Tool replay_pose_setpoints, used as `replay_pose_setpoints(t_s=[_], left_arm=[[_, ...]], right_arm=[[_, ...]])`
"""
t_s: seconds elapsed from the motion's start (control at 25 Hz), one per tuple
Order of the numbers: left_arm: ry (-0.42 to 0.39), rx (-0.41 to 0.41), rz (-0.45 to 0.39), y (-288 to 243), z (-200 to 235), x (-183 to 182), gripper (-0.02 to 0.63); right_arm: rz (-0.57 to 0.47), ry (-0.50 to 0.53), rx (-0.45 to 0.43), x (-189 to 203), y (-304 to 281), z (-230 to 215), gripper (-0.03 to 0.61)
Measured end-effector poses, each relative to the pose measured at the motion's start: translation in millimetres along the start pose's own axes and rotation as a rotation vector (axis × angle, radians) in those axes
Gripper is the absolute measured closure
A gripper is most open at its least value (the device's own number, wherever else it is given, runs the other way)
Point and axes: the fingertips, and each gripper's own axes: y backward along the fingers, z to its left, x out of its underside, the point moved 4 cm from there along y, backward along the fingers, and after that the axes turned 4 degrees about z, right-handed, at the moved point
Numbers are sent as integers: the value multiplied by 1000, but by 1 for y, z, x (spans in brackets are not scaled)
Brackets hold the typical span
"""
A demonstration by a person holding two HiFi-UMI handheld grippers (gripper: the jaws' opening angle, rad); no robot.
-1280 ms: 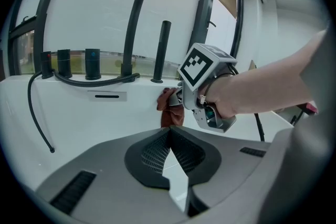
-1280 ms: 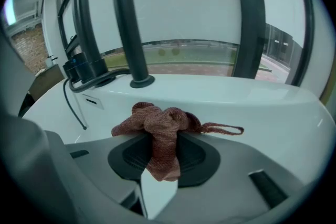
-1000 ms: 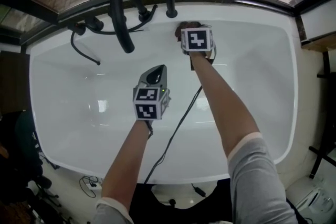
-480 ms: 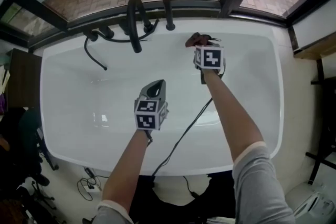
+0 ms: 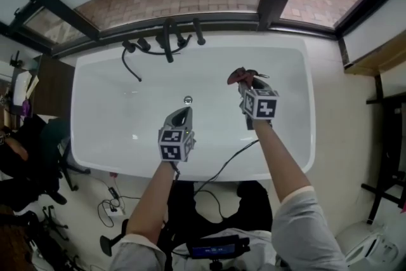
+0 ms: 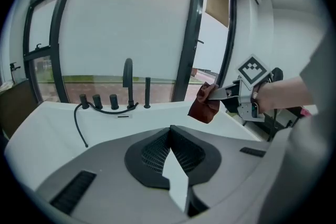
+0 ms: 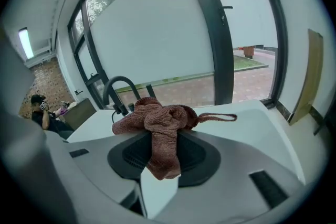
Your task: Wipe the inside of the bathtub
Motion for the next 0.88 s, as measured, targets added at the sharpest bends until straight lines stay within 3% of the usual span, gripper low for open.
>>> replay_pose_setpoints(t_s=[0.4, 0.52, 0.72, 0.88], left_arm=[[72, -96, -68, 150, -64, -30, 606], [56, -93, -91, 184, -66, -41, 606], [-4, -54, -104, 212, -60, -47, 606], [-31, -29, -114, 231, -48, -48, 606]], right_arm=[[-78, 98, -144, -8, 189, 20, 449], [-98, 121, -136, -3, 232, 26, 449], [-155, 36, -80, 14, 277, 24, 449], [-165, 70, -48, 26, 294, 49, 449]])
